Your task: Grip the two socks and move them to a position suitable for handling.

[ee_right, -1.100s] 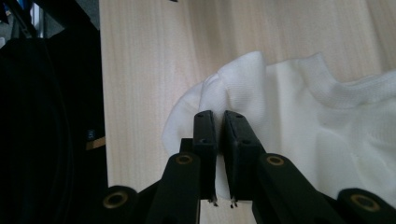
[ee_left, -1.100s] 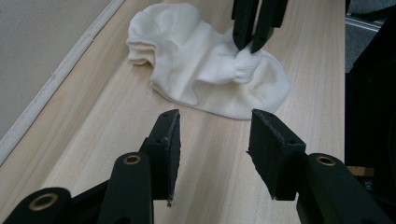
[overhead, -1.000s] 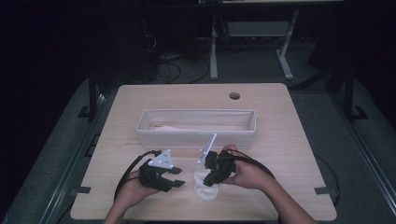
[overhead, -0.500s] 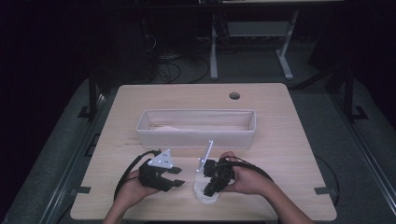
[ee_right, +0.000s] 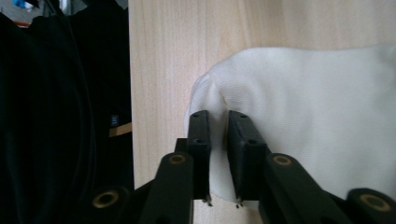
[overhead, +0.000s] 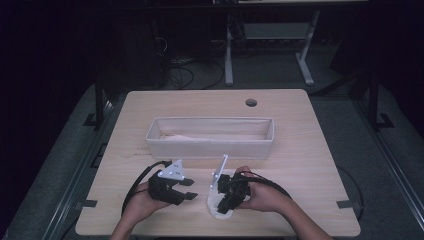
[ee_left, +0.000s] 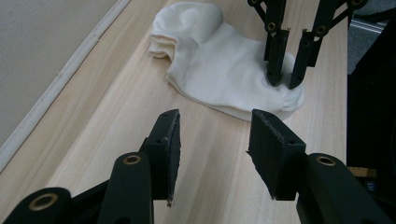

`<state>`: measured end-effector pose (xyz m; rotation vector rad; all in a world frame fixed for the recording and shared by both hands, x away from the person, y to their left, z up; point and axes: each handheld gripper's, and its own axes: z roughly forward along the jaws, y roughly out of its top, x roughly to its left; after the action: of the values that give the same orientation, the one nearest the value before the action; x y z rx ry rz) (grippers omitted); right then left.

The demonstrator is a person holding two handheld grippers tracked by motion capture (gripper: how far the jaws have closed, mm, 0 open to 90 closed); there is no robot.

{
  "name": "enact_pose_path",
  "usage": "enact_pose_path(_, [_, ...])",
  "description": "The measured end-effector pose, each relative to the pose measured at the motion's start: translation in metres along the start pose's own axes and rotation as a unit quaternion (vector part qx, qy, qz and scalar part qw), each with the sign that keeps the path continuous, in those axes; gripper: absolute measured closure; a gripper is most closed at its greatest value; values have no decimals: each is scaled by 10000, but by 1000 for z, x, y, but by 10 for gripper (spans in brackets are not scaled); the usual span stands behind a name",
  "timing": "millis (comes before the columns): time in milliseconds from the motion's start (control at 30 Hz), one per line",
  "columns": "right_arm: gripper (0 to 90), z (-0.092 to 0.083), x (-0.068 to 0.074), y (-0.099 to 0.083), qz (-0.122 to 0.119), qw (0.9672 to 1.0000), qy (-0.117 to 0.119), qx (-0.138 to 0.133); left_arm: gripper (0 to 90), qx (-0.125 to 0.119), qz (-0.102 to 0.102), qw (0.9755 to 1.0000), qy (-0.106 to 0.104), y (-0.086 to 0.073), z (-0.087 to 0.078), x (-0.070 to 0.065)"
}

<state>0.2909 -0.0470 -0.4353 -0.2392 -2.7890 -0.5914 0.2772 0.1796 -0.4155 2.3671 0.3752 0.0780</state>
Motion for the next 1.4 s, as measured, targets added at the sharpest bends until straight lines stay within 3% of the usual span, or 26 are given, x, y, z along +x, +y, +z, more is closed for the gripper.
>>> enact_pose_path(200, [783, -12, 8, -1, -95, 9998, 6, -154, 531, 8, -9, 10000, -8, 0, 1, 0])
enact_pose_path(367, [775, -2, 12, 0, -214, 9997, 44, -61, 531, 6, -13, 10000, 6, 0, 0, 0])
enact_pose_path(500, [771, 5, 10, 0, -245, 9997, -45, -56, 531, -3, -43, 10000, 11, -1, -1, 2])
enact_pose_path(667, [836, 7, 9, -1, -252, 9994, -227, -87, 531, -9, -59, 10000, 9, -2, -1, 2])
enact_pose_path(933, [882, -1, 10, 0, -212, 9992, -301, -121, 531, -15, -53, 10000, 16, -1, -1, 2])
enact_pose_path(1133, [880, -10, 13, 2, -153, 9995, -167, -240, 531, -25, -49, 10000, 14, -1, -1, 2])
enact_pose_path(1400, [821, 8, 11, 0, -67, 9999, 103, -100, 528, -16, -66, 10000, 8, -2, -1, 2])
